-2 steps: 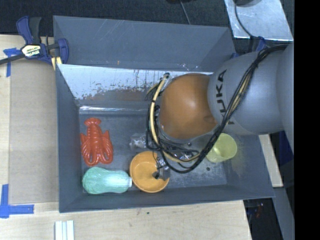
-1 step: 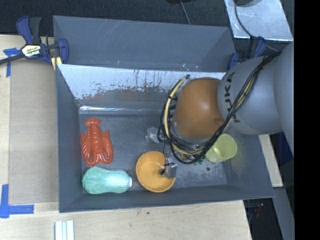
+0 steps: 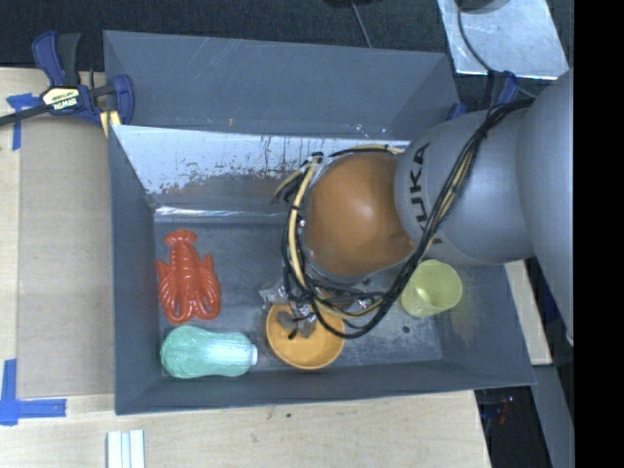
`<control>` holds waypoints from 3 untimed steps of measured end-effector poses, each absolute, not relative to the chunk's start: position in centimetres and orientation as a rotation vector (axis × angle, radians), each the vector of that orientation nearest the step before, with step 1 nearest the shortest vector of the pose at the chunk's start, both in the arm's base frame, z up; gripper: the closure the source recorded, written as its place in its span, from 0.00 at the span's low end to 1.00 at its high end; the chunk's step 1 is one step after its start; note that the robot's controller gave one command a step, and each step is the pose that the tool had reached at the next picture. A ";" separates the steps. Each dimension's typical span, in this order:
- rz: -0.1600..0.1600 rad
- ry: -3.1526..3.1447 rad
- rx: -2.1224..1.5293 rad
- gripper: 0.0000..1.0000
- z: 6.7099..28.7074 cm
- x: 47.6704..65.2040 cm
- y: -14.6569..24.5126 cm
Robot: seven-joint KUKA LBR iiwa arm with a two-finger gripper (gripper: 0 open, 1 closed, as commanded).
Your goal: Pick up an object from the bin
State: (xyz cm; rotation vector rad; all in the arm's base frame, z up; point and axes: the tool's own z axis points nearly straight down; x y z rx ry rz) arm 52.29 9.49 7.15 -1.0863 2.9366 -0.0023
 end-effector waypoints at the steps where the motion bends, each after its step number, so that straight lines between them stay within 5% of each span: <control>1: -0.002 2.937 -1.085 1.00 7.2 52.3 9.5; 3: 0.001 2.947 -1.083 1.00 11.3 52.0 9.4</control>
Offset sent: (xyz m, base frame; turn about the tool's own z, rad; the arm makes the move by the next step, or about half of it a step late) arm 0.0000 0.0000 0.0186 0.0006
